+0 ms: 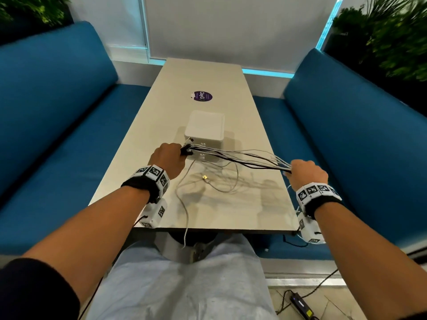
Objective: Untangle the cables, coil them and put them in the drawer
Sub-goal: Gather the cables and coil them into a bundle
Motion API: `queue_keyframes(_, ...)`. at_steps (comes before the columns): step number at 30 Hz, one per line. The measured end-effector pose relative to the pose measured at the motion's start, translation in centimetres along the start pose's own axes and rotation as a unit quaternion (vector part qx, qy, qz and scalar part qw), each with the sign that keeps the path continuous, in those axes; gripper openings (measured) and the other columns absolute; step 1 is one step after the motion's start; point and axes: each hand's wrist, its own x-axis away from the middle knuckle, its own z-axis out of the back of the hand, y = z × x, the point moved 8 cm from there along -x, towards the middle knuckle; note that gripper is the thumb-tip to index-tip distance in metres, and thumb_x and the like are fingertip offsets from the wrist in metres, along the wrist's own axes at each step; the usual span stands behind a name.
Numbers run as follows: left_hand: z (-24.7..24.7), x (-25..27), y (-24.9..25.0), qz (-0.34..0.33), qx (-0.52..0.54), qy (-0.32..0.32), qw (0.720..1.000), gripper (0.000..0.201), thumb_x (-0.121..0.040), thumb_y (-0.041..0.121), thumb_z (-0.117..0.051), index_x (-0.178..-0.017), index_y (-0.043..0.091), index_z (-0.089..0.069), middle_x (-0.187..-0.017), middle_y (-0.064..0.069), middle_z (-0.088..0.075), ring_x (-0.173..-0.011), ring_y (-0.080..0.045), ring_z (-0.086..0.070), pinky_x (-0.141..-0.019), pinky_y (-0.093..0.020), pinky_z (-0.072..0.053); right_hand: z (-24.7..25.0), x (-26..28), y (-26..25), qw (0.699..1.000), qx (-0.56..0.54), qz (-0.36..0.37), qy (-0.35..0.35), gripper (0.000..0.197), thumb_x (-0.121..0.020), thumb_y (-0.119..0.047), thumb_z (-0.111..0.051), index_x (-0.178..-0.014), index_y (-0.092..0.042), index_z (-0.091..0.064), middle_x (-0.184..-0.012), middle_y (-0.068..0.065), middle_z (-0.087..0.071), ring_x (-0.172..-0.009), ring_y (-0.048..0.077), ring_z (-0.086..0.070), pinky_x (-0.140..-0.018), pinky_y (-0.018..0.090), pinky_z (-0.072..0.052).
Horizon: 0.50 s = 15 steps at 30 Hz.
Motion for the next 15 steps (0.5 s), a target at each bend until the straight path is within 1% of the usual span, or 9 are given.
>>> queue_keyframes(2,0.2,-0.1,0.2,-0.002,0.0,0.006,1.0,0.03,-0.097,0.037,-0.051,-0.089,0.009,-0.059,-0.085,-0.016,-0.061,-0.076,-0.039,-0.058,-0.061,-0.035,-0.042,-0.5,0.3,0.6,1.0,-0.006,0.001,-0.011,0.017,-0.089,-0.034,-0.061,-0.086,-0.019,-0.055,-0.068,0.001,-0.047,-0.068,0.028,-0.058,-0.063,0.036,-0.049)
queue_keyframes(3,0.3,-0.2,0.5,-0.005,-0.002,0.008,1.0,0.03,-0.097,0.037,-0.051,-0.089,0.009,-0.058,-0.086,-0.017,-0.062,-0.074,-0.038,-0.056,-0.061,-0.035,-0.041,-0.9,0.3,1.1,1.0,-0.004,0.0,-0.012,0.014,-0.089,-0.032,-0.062,-0.089,-0.019,-0.057,-0.07,0.001,-0.05,-0.071,0.029,-0.059,-0.065,0.035,-0.049)
queue_keyframes(4,0.4,-0.2,0.8,-0.01,-0.005,0.008,1.0,0.029,-0.097,0.036,-0.051,-0.089,0.009,-0.058,-0.086,-0.018,-0.063,-0.072,-0.037,-0.055,-0.061,-0.035,-0.04,-1.3,0.4,1.6,1.0,0.013,0.002,-0.014,0.01,-0.088,-0.028,-0.061,-0.091,-0.019,-0.059,-0.072,0.002,-0.053,-0.074,0.029,-0.06,-0.069,0.036,-0.049)
queue_keyframes(6,0.4,-0.1,1.7,-0.022,-0.011,0.007,1.0,0.026,-0.096,0.032,-0.052,-0.091,0.009,-0.06,-0.088,-0.019,-0.064,-0.076,-0.039,-0.058,-0.062,-0.035,-0.041,-2.0,0.6,2.5,0.998,0.068,0.006,-0.017,0.005,-0.088,-0.023,-0.057,-0.09,-0.022,-0.062,-0.074,0.001,-0.059,-0.079,0.027,-0.061,-0.077,0.038,-0.042)
queue_keyframes(9,0.1,0.2,3.0,-0.035,-0.011,0.003,0.999,0.024,-0.095,0.029,-0.053,-0.096,0.008,-0.063,-0.089,-0.02,-0.064,-0.082,-0.043,-0.061,-0.065,-0.038,-0.047,-2.5,1.2,4.1,0.995,0.093,-0.032,-0.008,0.005,-0.086,-0.023,-0.058,-0.086,-0.024,-0.063,-0.072,-0.001,-0.061,-0.079,0.025,-0.06,-0.079,0.039,-0.037)
queue_keyframes(11,0.0,0.3,3.1,-0.024,0.005,0.006,1.0,0.026,-0.096,0.03,-0.052,-0.095,0.006,-0.063,-0.088,-0.02,-0.065,-0.08,-0.043,-0.061,-0.066,-0.039,-0.049,-2.0,1.0,4.7,0.996,0.071,-0.053,0.023,0.009,-0.083,-0.015,-0.057,-0.085,-0.023,-0.06,-0.069,-0.001,-0.06,-0.077,0.026,-0.061,-0.085,0.041,-0.038)
queue_keyframes(12,0.1,0.2,3.1,-0.015,0.015,0.009,1.0,0.027,-0.096,0.03,-0.052,-0.093,0.006,-0.062,-0.087,-0.02,-0.065,-0.079,-0.043,-0.061,-0.065,-0.039,-0.048,-1.2,0.8,4.7,0.996,0.057,-0.051,0.044,0.013,-0.082,-0.01,-0.056,-0.085,-0.023,-0.058,-0.068,-0.002,-0.06,-0.076,0.027,-0.061,-0.087,0.042,-0.037)
queue_keyframes(14,0.6,0.0,2.4,0.005,0.035,0.023,0.999,0.029,-0.098,0.032,-0.051,-0.086,0.007,-0.06,-0.084,-0.021,-0.064,-0.076,-0.041,-0.06,-0.062,-0.036,-0.043,0.8,0.2,4.0,0.996,-0.012,-0.021,0.084,0.019,-0.082,-0.006,-0.054,-0.09,-0.023,-0.057,-0.073,-0.001,-0.062,-0.074,0.029,-0.061,-0.081,0.04,-0.039)
queue_keyframes(15,1.1,-0.2,1.7,0.021,0.046,0.035,0.998,0.031,-0.098,0.032,-0.051,-0.083,0.007,-0.059,-0.082,-0.022,-0.064,-0.076,-0.041,-0.06,-0.061,-0.037,-0.043,1.6,0.0,3.3,0.994,-0.069,0.002,0.084,0.017,-0.085,-0.009,-0.054,-0.093,-0.024,-0.057,-0.077,0.001,-0.061,-0.074,0.032,-0.06,-0.076,0.039,-0.041)
